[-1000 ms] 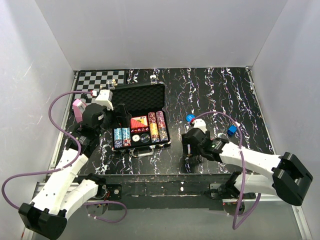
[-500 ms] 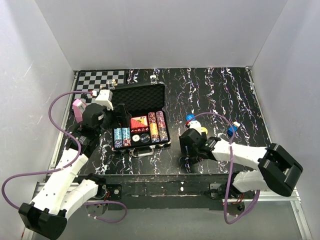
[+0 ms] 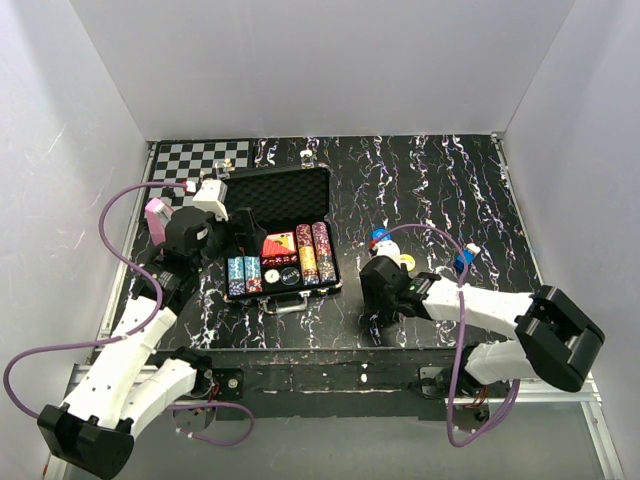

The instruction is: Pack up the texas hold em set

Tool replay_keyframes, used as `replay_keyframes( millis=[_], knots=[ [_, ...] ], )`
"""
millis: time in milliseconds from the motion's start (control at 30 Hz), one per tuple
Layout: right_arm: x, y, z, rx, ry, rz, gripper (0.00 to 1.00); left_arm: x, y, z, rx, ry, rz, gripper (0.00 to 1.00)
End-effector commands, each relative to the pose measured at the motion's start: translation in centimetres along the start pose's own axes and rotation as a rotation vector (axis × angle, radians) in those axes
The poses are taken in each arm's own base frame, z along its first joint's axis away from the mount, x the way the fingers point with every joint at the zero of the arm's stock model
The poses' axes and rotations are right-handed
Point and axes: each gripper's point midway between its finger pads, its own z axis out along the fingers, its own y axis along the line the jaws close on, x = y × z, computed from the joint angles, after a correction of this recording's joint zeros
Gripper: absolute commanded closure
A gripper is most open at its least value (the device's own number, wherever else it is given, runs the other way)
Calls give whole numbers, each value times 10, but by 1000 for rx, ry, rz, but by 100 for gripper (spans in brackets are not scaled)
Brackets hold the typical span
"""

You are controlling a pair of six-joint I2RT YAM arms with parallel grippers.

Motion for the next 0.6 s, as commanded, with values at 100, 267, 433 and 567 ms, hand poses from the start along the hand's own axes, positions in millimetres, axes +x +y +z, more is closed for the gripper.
replay_keyframes(
  millis=[100, 267, 433, 567],
  knots=[
    [-59, 13, -47, -112, -175, -59, 62, 19, -29, -2, 143, 93, -134, 2],
    [-88, 26, -83, -230, -292, -139, 64, 8, -65, -17, 293, 163, -230, 2],
    [-111, 55, -129, -397, -422, -293, 66, 11, -113, -31, 538, 347, -351, 2],
    [-118, 74, -155, -474, -471, -403, 67, 18, -138, -36, 693, 489, -415, 2]
  ],
)
